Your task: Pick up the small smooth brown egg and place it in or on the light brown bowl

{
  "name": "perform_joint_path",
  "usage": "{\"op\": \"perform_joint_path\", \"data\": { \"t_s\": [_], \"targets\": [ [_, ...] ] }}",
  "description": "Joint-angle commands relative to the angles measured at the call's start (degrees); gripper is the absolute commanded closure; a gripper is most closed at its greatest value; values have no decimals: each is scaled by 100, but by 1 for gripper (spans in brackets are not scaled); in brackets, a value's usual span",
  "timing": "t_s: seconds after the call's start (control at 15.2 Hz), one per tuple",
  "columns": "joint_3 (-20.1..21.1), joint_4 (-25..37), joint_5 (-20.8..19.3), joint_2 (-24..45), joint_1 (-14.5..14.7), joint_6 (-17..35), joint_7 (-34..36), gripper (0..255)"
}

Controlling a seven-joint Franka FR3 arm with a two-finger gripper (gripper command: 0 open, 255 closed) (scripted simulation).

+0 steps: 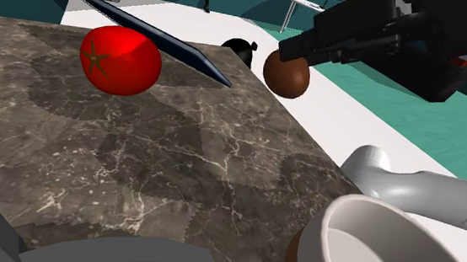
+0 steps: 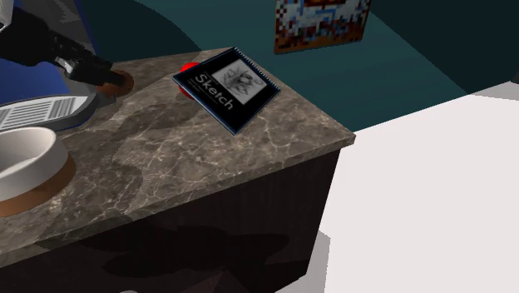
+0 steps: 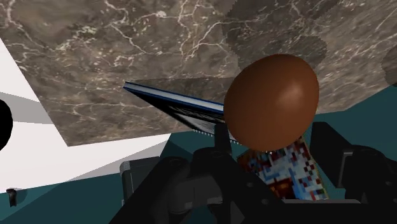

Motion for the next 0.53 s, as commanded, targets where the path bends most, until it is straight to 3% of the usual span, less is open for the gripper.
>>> {"op": "perform_joint_path", "data": {
  "t_s": [0.0, 0.46],
  "targets": [
    [88, 205, 33, -146, 78, -344, 174, 255],
    [436, 959, 177, -478, 241, -1349, 752, 255]
  ]
}}
